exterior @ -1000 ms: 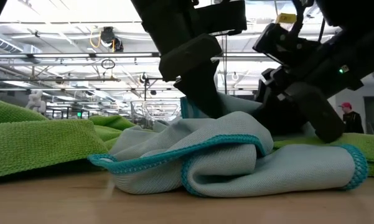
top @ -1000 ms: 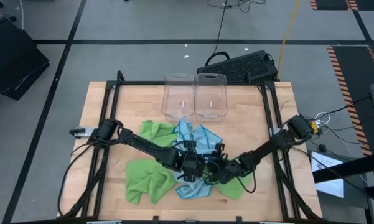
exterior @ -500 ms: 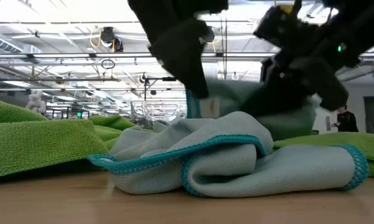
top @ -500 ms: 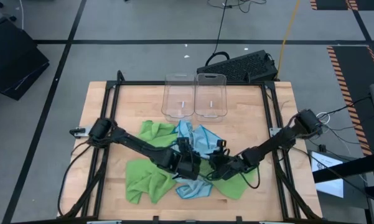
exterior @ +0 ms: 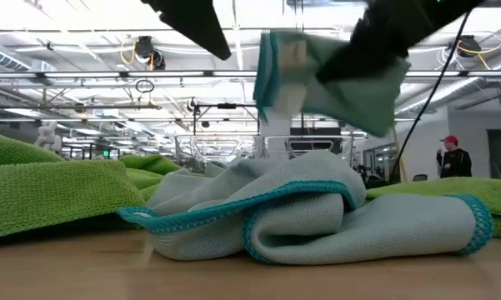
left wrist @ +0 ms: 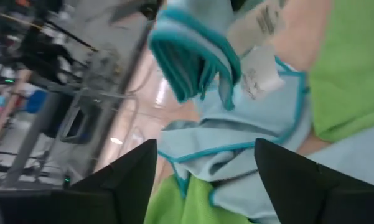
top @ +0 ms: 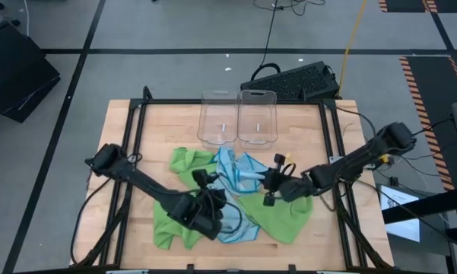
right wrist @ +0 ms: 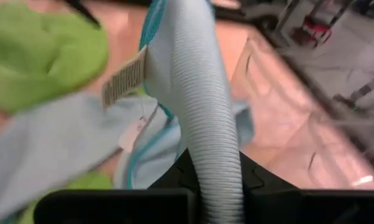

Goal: Fold microfiber towels
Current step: Put the blue folded microfiber towel into the left transparent bin

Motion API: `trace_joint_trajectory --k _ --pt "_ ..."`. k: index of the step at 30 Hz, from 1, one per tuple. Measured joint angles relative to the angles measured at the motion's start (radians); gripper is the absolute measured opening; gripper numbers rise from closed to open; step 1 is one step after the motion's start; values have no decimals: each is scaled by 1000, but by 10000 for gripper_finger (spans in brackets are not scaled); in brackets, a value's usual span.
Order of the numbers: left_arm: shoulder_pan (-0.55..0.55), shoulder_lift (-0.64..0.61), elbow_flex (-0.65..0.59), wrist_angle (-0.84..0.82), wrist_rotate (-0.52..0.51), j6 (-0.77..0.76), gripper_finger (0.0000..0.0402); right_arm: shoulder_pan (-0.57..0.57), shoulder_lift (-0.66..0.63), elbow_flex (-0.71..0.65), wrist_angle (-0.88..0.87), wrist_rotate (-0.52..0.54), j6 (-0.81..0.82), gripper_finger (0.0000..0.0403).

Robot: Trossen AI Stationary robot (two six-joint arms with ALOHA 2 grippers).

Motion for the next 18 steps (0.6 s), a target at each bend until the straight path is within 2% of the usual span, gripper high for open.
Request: trace_joint_trajectory --k 5,8,10,12,15,18 --pt "-33 1 -72 4 -131 -143 258 -1 -87 -1 -10 130 -85 19" --pt "-38 1 -90 9 -165 -175 257 -14 -128 -1 -4 208 -161 19" --pt "-34 1 -92 9 -180 -167 257 -35 -153 -1 0 224 -211 19" --pt "-18 -2 -92 12 -213 -140 257 -59 -176 -1 6 213 -252 19" --pt "14 -33 -93 16 -255 -86 257 -103 -211 -1 3 141 -317 19" --pt "54 -96 -93 33 -252 -6 258 -148 -250 -1 4 55 -396 19"
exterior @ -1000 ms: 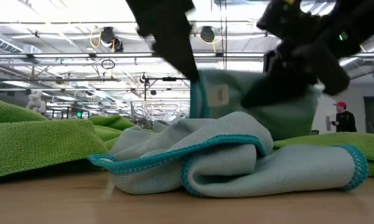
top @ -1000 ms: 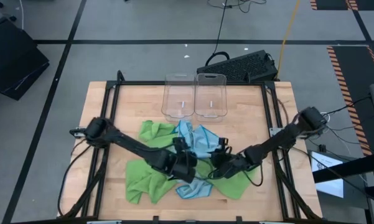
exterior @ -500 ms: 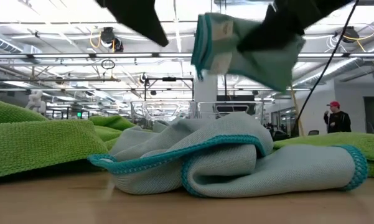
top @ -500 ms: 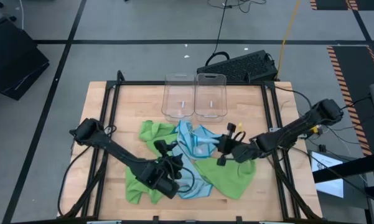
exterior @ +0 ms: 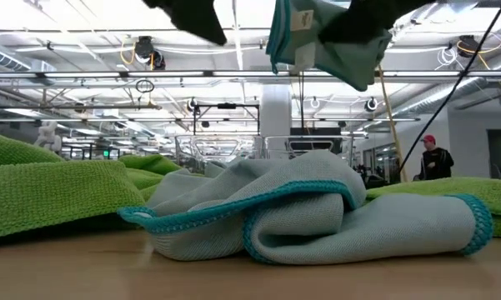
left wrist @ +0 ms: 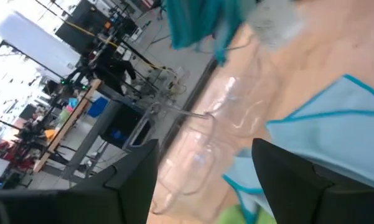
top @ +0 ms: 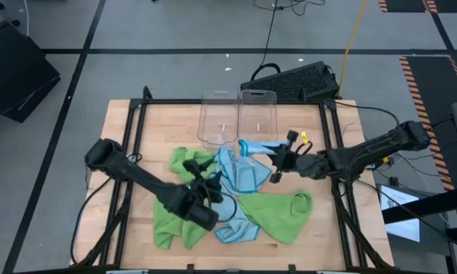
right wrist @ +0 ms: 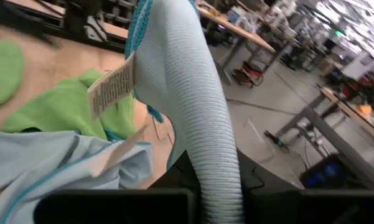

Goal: Fold microfiber towels
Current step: Put the blue folded microfiber towel into the left transparent bin

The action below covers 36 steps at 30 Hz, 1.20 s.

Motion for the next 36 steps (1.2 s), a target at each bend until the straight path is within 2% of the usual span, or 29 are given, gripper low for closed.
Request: trace_joint_trajectory --k 3,9,14,21,27,32,36 --pt "48 -68 0 69 63 143 262 -63 -40 0 -1 -100 -59 19" --pt "147 -185 0 312 312 523 300 -178 -72 0 12 -311 -114 22" --pt "220 -216 1 498 343 752 335 -226 -66 0 56 -385 -157 21" --pt "235 -206 1 673 425 920 394 -296 -93 0 137 -492 -229 21" --pt "236 -207 1 744 419 996 399 -360 -122 0 155 -598 -210 21" --pt "254 -194 2 817 451 1031 400 -379 -118 0 210 -667 -201 21" --pt "260 -189 0 866 469 1099 400 -383 -117 0 224 -669 -191 22"
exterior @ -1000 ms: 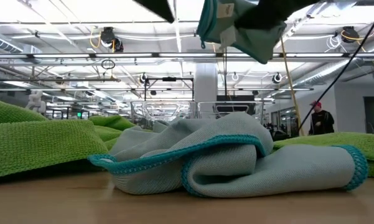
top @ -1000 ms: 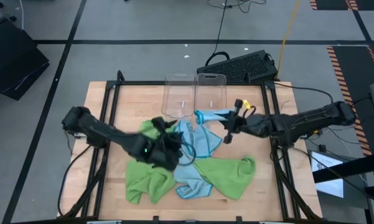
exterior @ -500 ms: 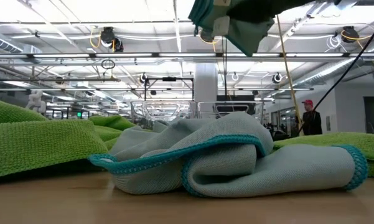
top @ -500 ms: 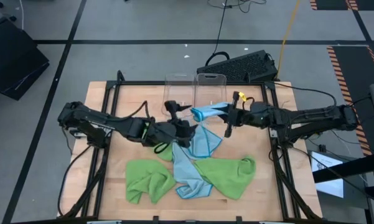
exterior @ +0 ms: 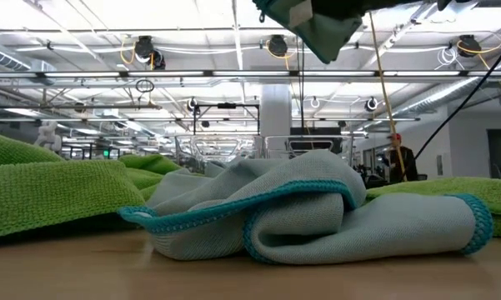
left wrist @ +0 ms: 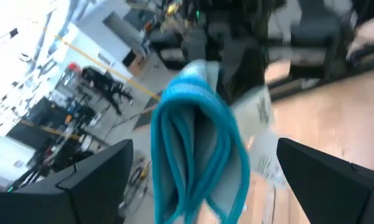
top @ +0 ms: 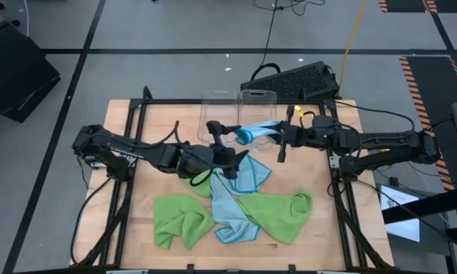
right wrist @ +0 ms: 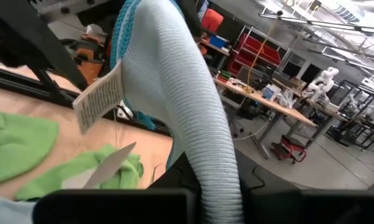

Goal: Fold microfiber towels
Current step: Put the blue folded microfiber towel into the left transparent bin

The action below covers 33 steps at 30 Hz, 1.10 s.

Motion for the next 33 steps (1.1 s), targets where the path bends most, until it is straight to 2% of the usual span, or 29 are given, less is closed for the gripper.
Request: trace_joint_trajectory --k 3,9,12,18,30,33 --pt "13 7 2 64 27 19 400 0 0 0 13 0 6 22" --pt "68 55 0 94 -2 55 399 0 0 0 24 1 20 22" --pt "78 70 0 132 -5 60 381 0 0 0 23 0 27 22" --pt "72 69 0 178 26 82 281 0 0 0 23 0 27 22" --pt "75 69 0 130 58 86 25 0 0 0 15 -1 27 22" --pt "78 69 0 127 58 101 16 0 0 0 13 -1 32 23"
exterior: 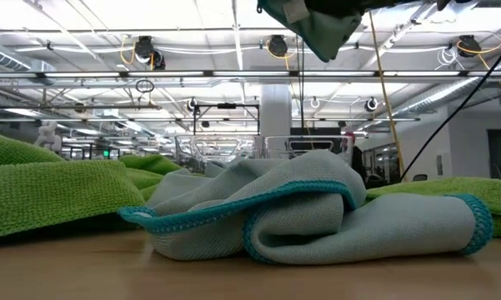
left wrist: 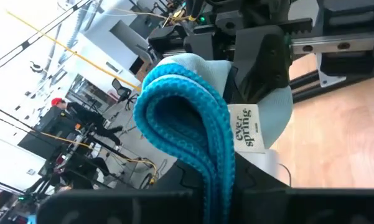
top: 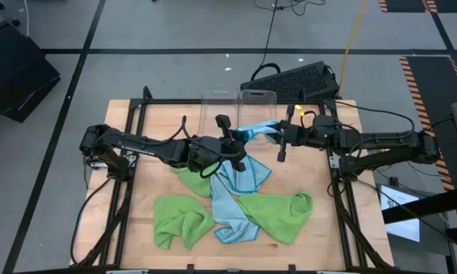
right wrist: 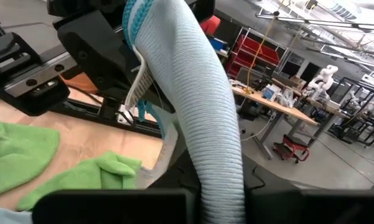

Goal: Fold microfiber towels
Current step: Put the blue folded microfiber towel into the left transparent bin

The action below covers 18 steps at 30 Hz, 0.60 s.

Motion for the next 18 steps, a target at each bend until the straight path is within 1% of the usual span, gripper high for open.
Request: trace_joint_trajectory --k 2,4,6,9,11,13,15,18 --pt "4 0 0 -5 -4 10 16 0 0 0 0 7 8 30" --pt "15 -4 0 -31 -5 13 12 1 0 0 -3 47 34 49" --pt "34 -22 0 -95 -8 8 12 2 -4 0 -36 93 75 80" --pt "71 -57 0 -175 -8 -12 12 2 -23 0 -149 160 139 140" --pt "100 -82 0 -248 -7 -20 12 8 -33 0 -224 187 191 179" --pt "132 -99 1 -313 -8 -27 12 15 -42 0 -285 190 248 212" --pt "171 -113 1 -398 -7 -37 12 29 -54 0 -337 187 304 236" --pt "234 -113 2 -517 10 -56 12 65 -62 0 -404 185 373 257"
